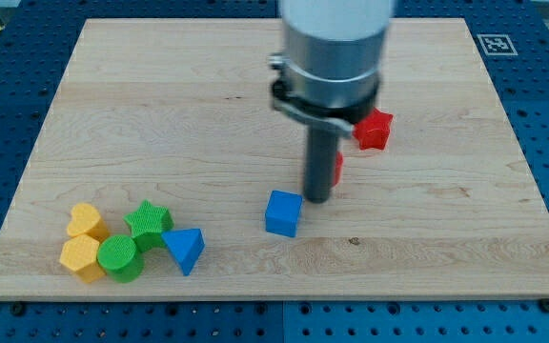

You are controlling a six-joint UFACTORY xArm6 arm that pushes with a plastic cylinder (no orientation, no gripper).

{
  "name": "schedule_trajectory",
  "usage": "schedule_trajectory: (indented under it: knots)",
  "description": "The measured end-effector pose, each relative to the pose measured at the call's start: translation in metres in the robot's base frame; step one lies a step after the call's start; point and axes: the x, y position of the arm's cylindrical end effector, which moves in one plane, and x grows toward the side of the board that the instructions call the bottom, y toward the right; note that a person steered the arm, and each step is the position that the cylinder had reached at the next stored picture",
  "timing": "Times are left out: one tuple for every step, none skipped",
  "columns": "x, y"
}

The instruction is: Move the red blocks towards the top right of the board

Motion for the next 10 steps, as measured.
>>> schedule_trajectory:
  knots:
    - [-0.046,0.056]
    - [-0.095,0.077]
    - [-0.071,0.079]
    - [-0.028,0.073]
    - [0.001,0.029]
    - [-0.002,-0.02]
    - [-0.052,0.005]
    - [-0.087,0.073]
    - [-0.088,0.098]
    - [-0.088,0.099]
